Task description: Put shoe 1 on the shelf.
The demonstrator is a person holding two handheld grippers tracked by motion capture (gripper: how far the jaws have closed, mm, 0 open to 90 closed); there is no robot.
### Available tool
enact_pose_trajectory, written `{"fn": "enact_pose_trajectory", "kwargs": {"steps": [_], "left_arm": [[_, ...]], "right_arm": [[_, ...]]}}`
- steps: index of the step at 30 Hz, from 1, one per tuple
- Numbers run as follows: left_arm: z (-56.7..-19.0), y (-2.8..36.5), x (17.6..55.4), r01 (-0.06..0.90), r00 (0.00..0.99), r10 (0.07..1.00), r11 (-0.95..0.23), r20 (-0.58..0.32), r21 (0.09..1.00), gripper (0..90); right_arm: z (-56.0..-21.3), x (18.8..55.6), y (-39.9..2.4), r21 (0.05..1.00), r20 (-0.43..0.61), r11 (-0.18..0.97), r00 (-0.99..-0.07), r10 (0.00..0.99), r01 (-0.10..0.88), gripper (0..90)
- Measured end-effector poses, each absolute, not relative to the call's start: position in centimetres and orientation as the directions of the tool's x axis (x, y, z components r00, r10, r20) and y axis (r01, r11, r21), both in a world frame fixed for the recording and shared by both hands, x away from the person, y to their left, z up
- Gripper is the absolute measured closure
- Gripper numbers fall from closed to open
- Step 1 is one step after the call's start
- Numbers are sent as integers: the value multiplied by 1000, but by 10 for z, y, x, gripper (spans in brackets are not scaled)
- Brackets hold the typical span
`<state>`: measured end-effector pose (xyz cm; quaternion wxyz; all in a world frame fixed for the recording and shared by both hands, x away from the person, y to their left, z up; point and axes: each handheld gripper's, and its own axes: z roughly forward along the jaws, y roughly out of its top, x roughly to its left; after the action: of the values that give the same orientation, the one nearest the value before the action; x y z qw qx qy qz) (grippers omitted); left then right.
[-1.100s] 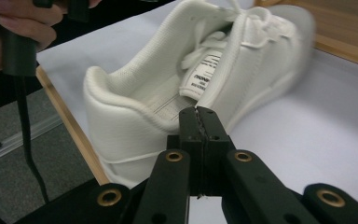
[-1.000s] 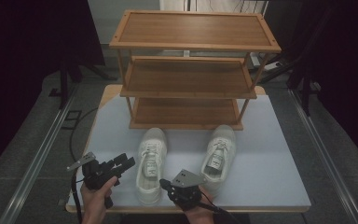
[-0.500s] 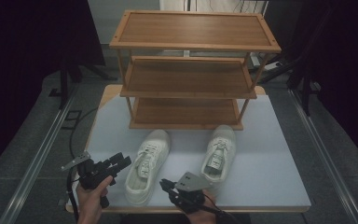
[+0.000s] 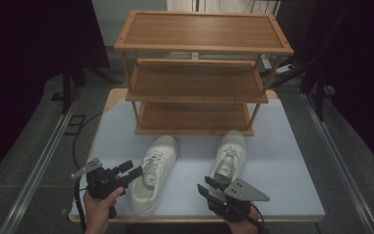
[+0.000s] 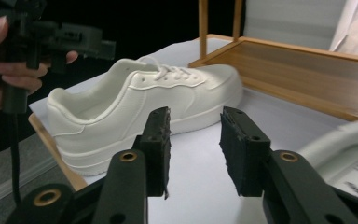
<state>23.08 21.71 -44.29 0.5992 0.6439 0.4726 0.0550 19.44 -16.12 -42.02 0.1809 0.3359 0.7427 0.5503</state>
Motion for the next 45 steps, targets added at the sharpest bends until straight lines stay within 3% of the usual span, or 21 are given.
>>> {"fn": "enact_pose_trajectory", "kwargs": {"steps": [24, 30, 33, 35, 40, 45], "left_arm": [[-466, 185, 269, 560, 528, 790, -50, -310, 827, 373], [-476, 185, 271, 565, 474, 818, 0, -324, 825, 456], [-474, 183, 269, 544, 475, 829, -11, -297, 839, 536], [-472, 183, 269, 532, 474, 832, -9, -289, 846, 668], [-472, 187, 267, 521, 464, 834, 14, -298, 853, 790], [-472, 191, 266, 513, 467, 831, 24, -303, 858, 811]], "right_arm": [[-425, 200, -170, 924, 115, 170, -671, 732, 344, 568], [-426, 200, -169, 922, 114, 172, -667, 736, 347, 562], [-426, 200, -170, 923, 114, 170, -666, 737, 346, 563], [-426, 201, -171, 923, 116, 166, -662, 740, 347, 562], [-426, 200, -172, 925, 115, 163, -660, 742, 344, 562], [-426, 201, -173, 926, 119, 156, -655, 746, 345, 563]]}}
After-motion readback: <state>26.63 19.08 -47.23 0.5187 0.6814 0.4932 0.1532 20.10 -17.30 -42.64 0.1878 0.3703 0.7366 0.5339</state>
